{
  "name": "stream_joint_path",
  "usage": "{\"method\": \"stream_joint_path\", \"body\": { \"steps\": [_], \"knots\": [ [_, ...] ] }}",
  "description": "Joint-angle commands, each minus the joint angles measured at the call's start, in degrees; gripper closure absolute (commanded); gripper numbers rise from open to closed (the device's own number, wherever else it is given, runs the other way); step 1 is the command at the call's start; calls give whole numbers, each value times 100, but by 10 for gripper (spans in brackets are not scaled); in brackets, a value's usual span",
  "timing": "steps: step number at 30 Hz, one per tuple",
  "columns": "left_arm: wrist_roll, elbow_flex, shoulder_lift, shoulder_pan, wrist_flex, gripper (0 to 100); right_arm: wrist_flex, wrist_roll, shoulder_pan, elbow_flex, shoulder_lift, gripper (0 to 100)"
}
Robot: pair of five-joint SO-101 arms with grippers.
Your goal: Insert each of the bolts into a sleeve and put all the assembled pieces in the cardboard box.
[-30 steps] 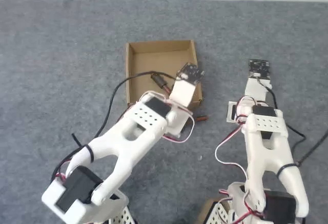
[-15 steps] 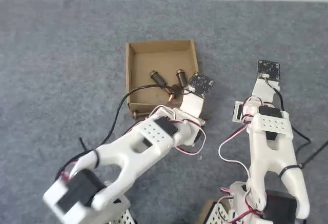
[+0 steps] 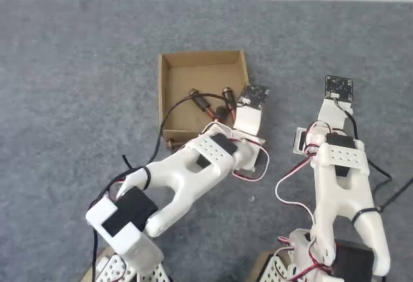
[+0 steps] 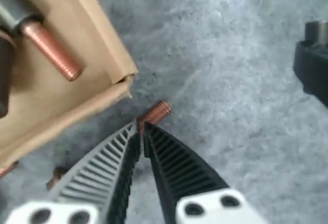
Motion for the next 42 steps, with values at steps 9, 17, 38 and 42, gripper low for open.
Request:
{"method": "stream_joint_path", "body": {
  "steps": [9,17,38,42],
  "knots": [
    [88,-171,-255,-44,-35,988,-101,114,40,-149,-303,992],
    [79,101,-1187,185,826,987,-101,114,40,-149,-303,992],
    [114,664,-1327,-738,1169,907,-101,299,-119,-123,-295,992],
    [123,673,-1327,-818,1187,877,-101,308,-119,-123,-295,992]
  ]
}}
